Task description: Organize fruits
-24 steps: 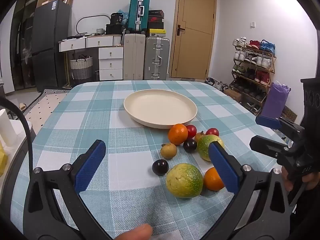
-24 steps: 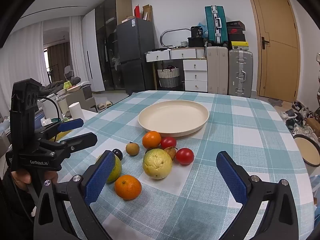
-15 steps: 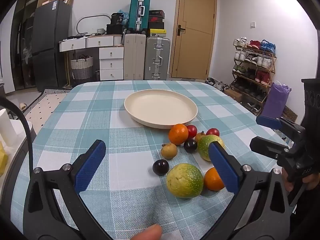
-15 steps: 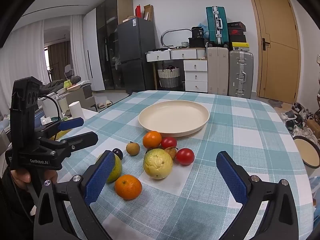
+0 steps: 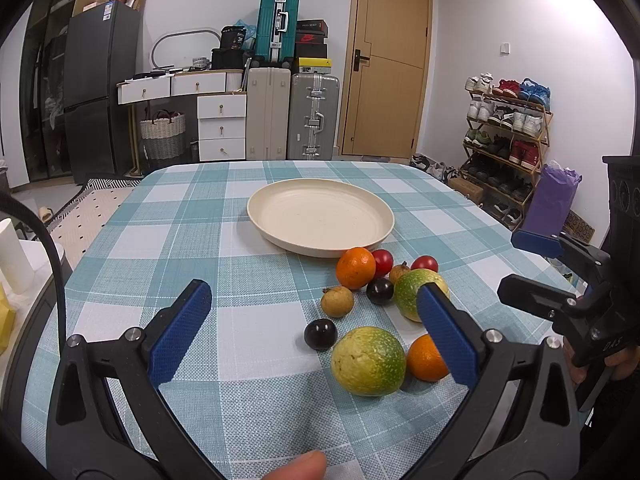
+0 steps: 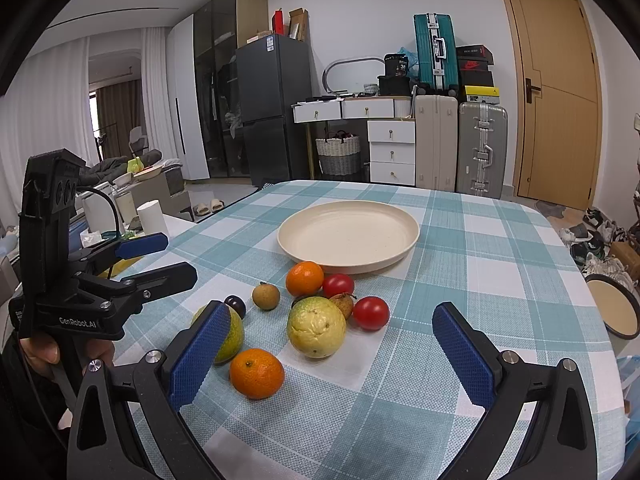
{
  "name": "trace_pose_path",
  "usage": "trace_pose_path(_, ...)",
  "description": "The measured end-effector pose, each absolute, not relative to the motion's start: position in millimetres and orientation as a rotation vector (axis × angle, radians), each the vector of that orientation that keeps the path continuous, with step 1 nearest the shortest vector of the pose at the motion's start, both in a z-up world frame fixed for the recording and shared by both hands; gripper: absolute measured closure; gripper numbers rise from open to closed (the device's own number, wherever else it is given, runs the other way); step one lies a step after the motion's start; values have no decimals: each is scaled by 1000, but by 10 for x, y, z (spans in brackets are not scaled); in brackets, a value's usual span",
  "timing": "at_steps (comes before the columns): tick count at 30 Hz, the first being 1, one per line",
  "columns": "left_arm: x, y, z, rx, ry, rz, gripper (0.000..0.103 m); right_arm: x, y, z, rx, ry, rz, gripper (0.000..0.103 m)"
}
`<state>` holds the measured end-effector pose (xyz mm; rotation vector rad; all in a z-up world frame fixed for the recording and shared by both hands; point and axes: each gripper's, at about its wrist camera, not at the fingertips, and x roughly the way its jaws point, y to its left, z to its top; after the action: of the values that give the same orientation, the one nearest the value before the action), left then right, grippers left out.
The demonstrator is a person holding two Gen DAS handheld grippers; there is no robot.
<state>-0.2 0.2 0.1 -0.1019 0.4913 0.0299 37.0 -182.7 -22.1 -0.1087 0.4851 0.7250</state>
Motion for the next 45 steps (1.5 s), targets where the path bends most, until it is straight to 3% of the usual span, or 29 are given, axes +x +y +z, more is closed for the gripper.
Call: trace_pose_path(45, -5, 2, 3, -100, 491, 30, 1, 389, -1808, -239, -119, 483, 722, 0)
